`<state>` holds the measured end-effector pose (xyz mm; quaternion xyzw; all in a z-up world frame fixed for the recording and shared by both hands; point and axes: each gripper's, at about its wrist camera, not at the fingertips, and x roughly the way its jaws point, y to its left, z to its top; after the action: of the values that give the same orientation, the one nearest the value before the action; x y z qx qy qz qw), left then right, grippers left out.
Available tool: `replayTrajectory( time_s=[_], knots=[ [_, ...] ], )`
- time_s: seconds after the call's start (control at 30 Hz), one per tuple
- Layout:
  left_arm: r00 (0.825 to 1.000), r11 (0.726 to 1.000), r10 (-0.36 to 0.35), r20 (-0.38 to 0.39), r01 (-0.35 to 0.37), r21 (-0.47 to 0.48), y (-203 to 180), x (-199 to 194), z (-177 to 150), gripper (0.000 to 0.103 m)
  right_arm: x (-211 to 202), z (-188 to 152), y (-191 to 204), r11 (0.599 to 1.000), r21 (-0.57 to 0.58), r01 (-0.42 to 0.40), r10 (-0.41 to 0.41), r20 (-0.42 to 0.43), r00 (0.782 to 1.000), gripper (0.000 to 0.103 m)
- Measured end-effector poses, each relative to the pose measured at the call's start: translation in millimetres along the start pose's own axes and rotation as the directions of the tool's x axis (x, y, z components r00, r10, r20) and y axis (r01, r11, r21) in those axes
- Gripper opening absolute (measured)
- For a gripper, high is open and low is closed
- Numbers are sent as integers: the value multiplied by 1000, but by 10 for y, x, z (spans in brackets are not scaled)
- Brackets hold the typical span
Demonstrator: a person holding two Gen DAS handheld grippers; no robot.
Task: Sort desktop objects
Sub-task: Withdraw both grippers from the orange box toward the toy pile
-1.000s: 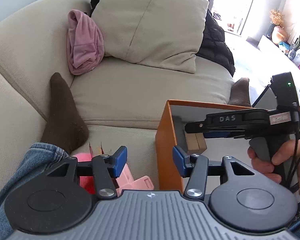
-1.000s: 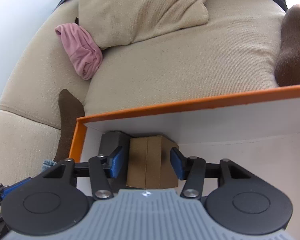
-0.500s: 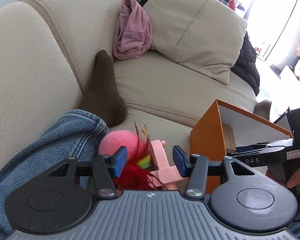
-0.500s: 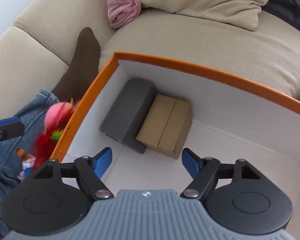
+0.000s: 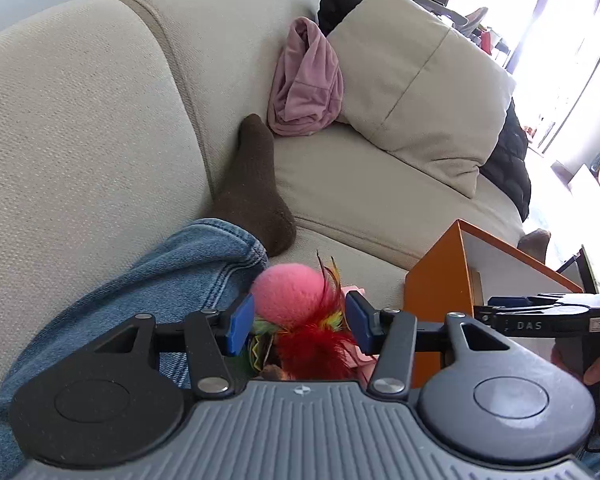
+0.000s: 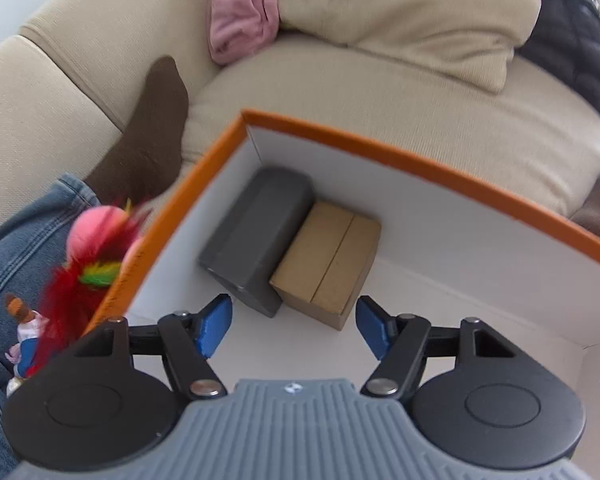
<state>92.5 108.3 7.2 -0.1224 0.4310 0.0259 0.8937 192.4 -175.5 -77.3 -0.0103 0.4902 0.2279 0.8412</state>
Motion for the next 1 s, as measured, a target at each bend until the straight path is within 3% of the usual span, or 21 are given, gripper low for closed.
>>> replayTrajectory(
  time_s=[0.1,0.2,0.33,0.47,0.67,0.83,1.0],
  knots=[
    [1000,1000,18,6,-18,14,44,-115,-56,59,-352,-68,143,999,-26,-32,35,112,993,69],
    [1000,1000,15,-20,-15,24,80,-180,-142,59,-623,-143,338,993,-71,-97,108,179,978,61],
    [997,999,-3,-79,6,48,58,-133,-320,56,-739,-237,667,974,-150,-172,194,147,970,40],
    [995,997,25,-94,-19,70,4,-77,-497,56,-747,-398,1037,949,-245,-201,234,112,966,32],
    [988,998,-17,-150,26,58,-2,-91,-779,58,-688,-923,1266,935,-294,-200,218,29,976,32],
    [987,994,-16,-161,34,109,-139,-54,-989,70,-348,-1320,1090,958,-263,-112,97,-68,993,44],
    [991,993,4,-137,12,119,-308,39,-1039,86,-109,-1513,877,978,-179,-112,86,-147,985,49]
  ],
)
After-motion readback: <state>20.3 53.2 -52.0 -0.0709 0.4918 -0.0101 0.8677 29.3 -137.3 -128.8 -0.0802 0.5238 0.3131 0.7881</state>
